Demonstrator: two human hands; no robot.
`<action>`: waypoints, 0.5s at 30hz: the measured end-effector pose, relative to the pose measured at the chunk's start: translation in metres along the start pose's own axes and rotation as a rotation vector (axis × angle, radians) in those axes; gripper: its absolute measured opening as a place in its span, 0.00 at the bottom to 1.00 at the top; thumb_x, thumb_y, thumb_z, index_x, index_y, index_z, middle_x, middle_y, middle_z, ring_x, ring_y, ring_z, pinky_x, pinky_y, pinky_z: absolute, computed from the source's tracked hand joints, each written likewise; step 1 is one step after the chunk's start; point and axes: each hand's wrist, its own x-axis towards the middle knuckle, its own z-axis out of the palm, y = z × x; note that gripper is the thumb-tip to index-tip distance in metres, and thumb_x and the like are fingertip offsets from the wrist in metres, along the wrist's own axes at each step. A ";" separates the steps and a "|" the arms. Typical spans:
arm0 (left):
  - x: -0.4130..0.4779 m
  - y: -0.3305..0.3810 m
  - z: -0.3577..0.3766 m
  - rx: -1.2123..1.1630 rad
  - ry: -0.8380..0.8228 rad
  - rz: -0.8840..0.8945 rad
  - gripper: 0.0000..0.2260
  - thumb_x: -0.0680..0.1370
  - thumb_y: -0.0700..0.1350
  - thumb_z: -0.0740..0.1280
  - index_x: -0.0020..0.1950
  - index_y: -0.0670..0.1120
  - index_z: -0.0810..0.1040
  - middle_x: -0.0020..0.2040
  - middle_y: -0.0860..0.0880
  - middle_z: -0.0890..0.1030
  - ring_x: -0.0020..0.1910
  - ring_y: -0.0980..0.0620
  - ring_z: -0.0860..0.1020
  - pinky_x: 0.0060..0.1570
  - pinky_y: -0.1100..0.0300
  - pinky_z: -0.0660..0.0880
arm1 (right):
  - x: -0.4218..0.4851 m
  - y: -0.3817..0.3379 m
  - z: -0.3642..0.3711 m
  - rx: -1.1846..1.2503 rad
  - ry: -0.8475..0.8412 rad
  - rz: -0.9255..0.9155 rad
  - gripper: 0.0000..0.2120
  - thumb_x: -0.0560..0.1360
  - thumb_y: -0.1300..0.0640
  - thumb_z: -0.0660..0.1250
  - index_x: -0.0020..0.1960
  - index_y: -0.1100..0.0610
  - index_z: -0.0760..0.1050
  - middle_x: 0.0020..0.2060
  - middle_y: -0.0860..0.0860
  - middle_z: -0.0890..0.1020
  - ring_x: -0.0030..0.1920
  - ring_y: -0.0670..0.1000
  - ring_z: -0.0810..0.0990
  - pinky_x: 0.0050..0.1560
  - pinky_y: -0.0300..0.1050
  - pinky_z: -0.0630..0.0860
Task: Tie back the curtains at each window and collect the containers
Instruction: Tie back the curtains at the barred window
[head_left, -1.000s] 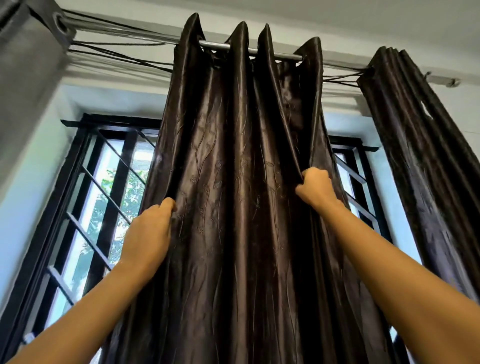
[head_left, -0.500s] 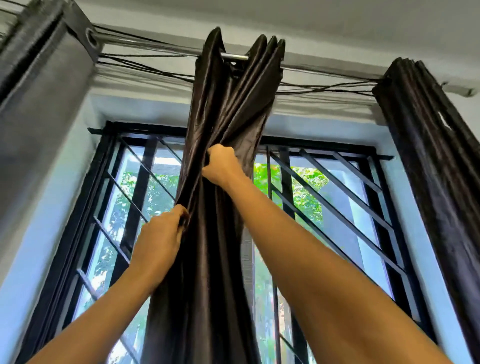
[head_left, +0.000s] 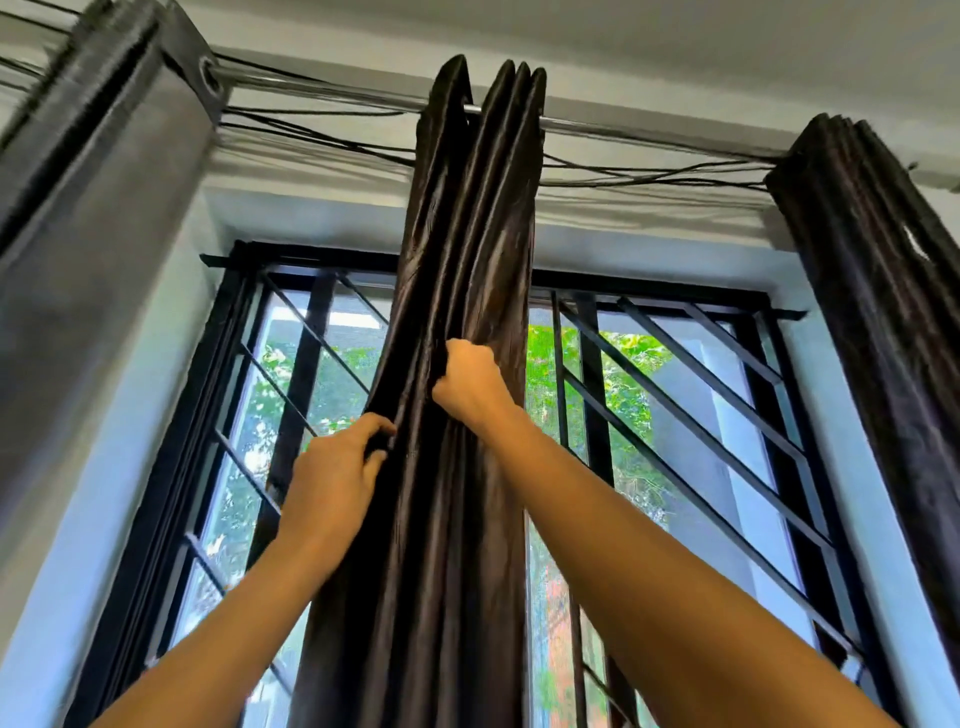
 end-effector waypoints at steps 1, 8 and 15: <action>-0.002 0.003 0.003 -0.032 0.008 -0.014 0.13 0.75 0.39 0.68 0.56 0.52 0.78 0.44 0.47 0.84 0.45 0.42 0.80 0.43 0.54 0.73 | -0.005 0.007 0.000 0.000 -0.005 0.015 0.12 0.73 0.63 0.64 0.55 0.65 0.72 0.54 0.65 0.76 0.55 0.66 0.76 0.48 0.51 0.73; -0.011 0.031 0.013 -0.067 0.028 -0.046 0.12 0.78 0.38 0.63 0.59 0.50 0.75 0.44 0.48 0.82 0.44 0.45 0.79 0.38 0.58 0.65 | -0.043 0.049 0.016 -0.002 0.076 0.088 0.07 0.71 0.68 0.62 0.48 0.63 0.73 0.44 0.61 0.80 0.46 0.63 0.78 0.42 0.50 0.73; -0.001 0.050 0.011 -0.169 0.007 -0.098 0.39 0.77 0.43 0.66 0.76 0.52 0.42 0.37 0.50 0.77 0.34 0.48 0.77 0.34 0.59 0.73 | -0.051 0.074 0.009 0.244 0.162 0.075 0.09 0.70 0.65 0.62 0.50 0.63 0.74 0.30 0.53 0.73 0.26 0.49 0.68 0.24 0.37 0.64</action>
